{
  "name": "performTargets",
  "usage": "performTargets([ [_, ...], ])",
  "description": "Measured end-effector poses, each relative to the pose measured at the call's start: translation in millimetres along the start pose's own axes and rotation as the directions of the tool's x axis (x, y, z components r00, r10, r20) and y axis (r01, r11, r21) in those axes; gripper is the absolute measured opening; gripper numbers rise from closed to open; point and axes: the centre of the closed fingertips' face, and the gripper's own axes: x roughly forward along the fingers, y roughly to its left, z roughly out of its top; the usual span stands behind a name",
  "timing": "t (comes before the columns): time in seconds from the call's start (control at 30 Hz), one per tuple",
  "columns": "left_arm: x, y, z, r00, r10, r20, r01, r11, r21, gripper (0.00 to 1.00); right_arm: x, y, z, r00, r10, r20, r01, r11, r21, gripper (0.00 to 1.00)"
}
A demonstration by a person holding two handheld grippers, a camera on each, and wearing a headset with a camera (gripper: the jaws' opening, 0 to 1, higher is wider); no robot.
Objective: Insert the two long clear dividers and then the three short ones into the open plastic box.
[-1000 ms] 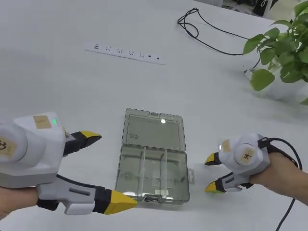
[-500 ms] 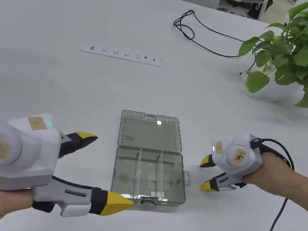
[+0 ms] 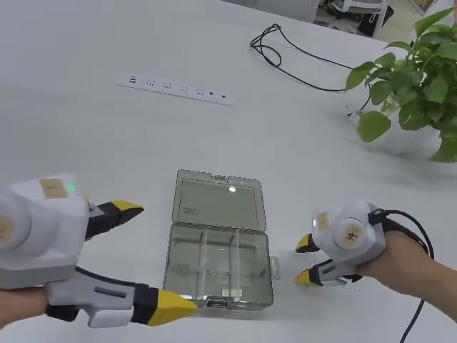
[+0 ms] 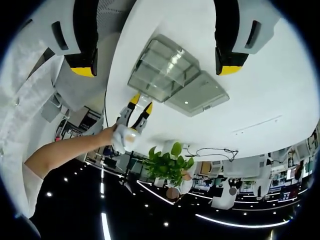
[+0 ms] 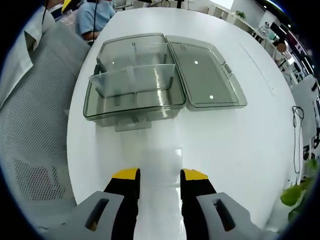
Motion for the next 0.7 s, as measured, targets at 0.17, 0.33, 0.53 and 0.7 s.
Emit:
performTargets([
  [0.17, 0.2, -3.1, 0.2, 1.0, -0.005, -0.002, 0.005, 1.0, 0.005, 1.0, -14.4, -3.1, 4.8, 0.9978, -0.054, 0.037, 0.053, 0.998, 0.036, 0.33],
  [0.33, 0.4, -4.4, 5.6, 0.9999, -0.004, 0.01, 0.004, 1.0, 0.005, 0.99, -32.2, -1.5, 13.0, 0.9924, -0.105, 0.065, 0.102, 0.994, 0.046, 0.33],
  [0.53, 0.2, -6.1, 15.1, 0.9998, -0.003, 0.022, 0.002, 1.0, 0.013, 0.97, -60.5, 2.8, 36.1, 0.9766, -0.169, 0.133, 0.162, 0.985, 0.059, 0.33],
  [0.7, 1.2, -8.0, 24.0, 0.9992, -0.007, 0.039, 0.007, 1.0, 0.002, 0.95, -78.7, 13.1, 58.0, 0.9647, -0.198, 0.174, 0.193, 0.98, 0.045, 0.33],
])
